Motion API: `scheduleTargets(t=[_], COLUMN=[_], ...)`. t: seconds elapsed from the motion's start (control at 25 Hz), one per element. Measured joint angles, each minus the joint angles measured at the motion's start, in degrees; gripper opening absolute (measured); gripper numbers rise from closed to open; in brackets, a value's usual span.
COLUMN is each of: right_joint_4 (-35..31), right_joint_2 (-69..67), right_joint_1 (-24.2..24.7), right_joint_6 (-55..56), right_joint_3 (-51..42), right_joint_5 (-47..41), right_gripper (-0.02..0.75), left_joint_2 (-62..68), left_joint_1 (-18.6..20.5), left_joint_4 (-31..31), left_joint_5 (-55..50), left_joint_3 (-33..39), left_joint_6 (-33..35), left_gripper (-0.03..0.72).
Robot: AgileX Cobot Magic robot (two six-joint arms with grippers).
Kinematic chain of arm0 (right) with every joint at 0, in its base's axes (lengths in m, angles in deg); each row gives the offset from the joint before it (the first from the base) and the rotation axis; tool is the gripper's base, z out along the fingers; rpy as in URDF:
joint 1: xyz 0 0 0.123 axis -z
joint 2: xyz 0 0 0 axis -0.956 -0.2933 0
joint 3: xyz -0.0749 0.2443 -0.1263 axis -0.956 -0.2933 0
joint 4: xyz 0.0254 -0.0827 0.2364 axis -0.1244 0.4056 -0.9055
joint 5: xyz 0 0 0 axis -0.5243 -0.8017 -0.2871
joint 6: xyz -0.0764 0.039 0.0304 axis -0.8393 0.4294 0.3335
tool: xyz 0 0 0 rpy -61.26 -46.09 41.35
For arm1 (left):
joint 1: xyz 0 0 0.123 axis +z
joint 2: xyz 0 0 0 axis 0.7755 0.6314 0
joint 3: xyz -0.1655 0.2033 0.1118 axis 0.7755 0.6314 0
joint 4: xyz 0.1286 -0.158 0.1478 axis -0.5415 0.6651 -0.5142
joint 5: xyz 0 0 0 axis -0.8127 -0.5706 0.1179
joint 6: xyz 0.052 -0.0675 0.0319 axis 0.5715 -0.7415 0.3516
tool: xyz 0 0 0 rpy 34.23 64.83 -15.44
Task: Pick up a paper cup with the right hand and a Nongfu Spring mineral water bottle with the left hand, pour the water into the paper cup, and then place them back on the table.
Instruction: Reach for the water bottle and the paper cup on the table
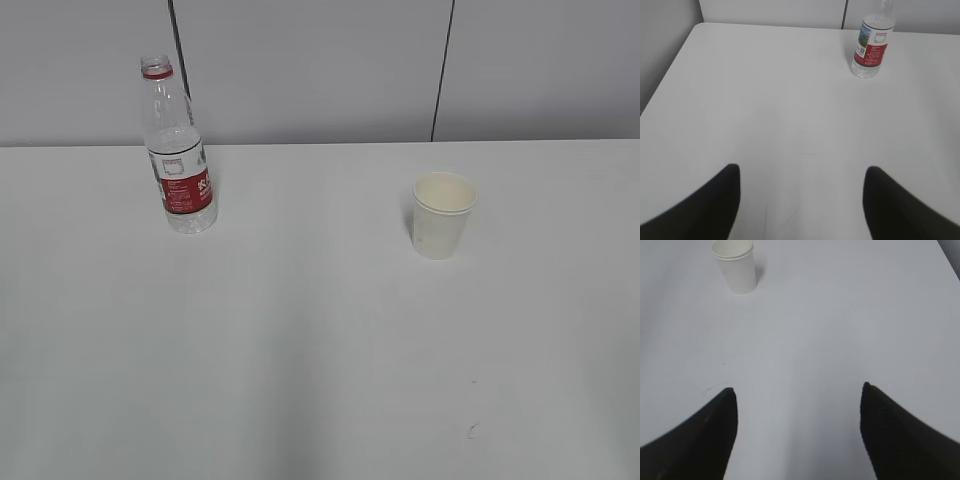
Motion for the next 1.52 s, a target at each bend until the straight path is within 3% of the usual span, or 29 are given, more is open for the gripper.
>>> scheduleTargets(t=[1.12,1.52], right_joint_4=[0.0,-0.2], right_joint_2=[0.0,-7.3], right_joint_1=[0.0,0.0], right_joint_6=[0.0,0.0], right_joint_3=[0.2,0.7], right_joint_5=[0.1,24.1], right_gripper=[0.564,0.564], left_joint_2=[0.0,0.0], left_joint_1=[0.0,0.0], left_joint_4=[0.0,0.1], left_joint_5=[0.0,0.0], left_joint_3=[0.0,0.0], left_joint_6=[0.0,0.0], left_gripper=[0.464,0.464])
